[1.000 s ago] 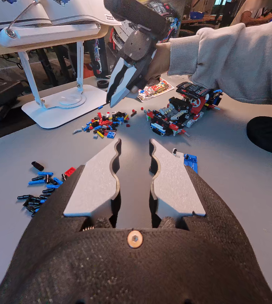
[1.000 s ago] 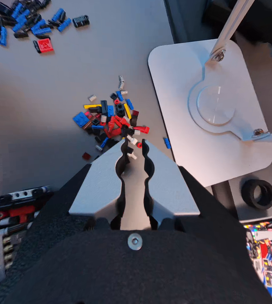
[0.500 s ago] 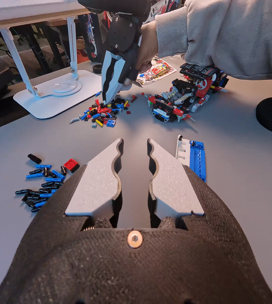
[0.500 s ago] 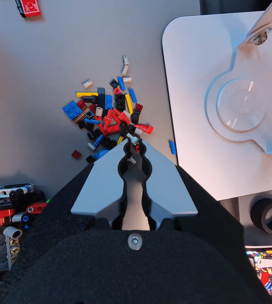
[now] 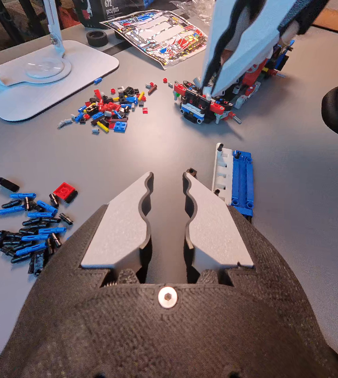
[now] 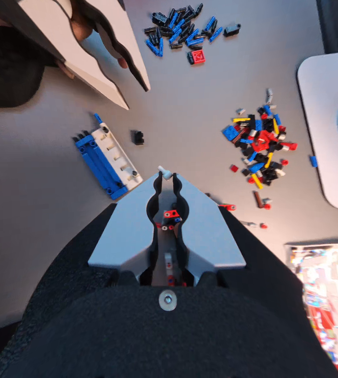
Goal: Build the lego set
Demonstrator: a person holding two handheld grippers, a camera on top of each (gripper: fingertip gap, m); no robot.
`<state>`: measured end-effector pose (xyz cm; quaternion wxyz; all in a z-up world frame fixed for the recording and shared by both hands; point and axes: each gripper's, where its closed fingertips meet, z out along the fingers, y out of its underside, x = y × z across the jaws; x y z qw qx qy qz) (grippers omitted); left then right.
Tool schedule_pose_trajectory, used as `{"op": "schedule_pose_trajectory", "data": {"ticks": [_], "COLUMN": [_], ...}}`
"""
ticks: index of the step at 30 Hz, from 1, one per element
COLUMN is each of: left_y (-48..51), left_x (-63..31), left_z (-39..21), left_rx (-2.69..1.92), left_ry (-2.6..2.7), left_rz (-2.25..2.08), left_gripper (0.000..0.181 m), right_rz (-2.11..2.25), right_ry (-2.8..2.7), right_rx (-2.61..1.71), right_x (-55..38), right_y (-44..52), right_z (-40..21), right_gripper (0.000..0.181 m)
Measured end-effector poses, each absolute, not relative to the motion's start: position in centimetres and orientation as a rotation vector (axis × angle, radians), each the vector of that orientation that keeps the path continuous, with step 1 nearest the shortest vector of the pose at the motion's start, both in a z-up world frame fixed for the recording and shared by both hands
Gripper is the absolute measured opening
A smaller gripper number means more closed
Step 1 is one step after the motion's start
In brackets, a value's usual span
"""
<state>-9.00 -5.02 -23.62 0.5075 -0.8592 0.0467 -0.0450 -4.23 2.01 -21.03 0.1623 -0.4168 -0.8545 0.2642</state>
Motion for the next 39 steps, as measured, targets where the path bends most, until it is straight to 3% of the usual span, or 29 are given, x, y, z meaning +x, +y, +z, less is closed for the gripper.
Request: {"op": "schedule_pose_trajectory", "data": {"ticks": [1, 13, 29, 34, 39], "left_y": [-5.0, -4.6, -5.4, -5.8, -6.1], "left_x": [-8.7, -5.5, -7.0, -7.1, -8.0], "left_z": [-23.9, -26.4, -24.9, -23.2, -22.0], "left_rx": [-2.084, -2.193, -2.156, -2.081, -2.015], "left_ry": [0.132, 0.411, 0.242, 0.19, 0.118], "left_rz": [-0.112, -0.038, -0.064, -0.011, 0.005], "left_gripper": [0.026, 0.031, 0.026, 0.026, 0.028], "right_rz": [0.771, 0.731, 0.513, 0.529, 0.854], "right_ry": [-2.395, -2.316, -2.507, -2.436, -2.201], "right_rx": [-1.239, -1.271, -1.23, -1.241, -1.221], "right_x": [-3.6, -3.2, -4.6, -5.3, -4.9], "right_y": [1.6, -0.1, -1.6, -1.5, -1.6], "right_z": [-21.5, -25.5, -27.3, -26.7, -22.1], "right_gripper": [0.008, 0.008, 0.009, 0.018, 0.028]}}
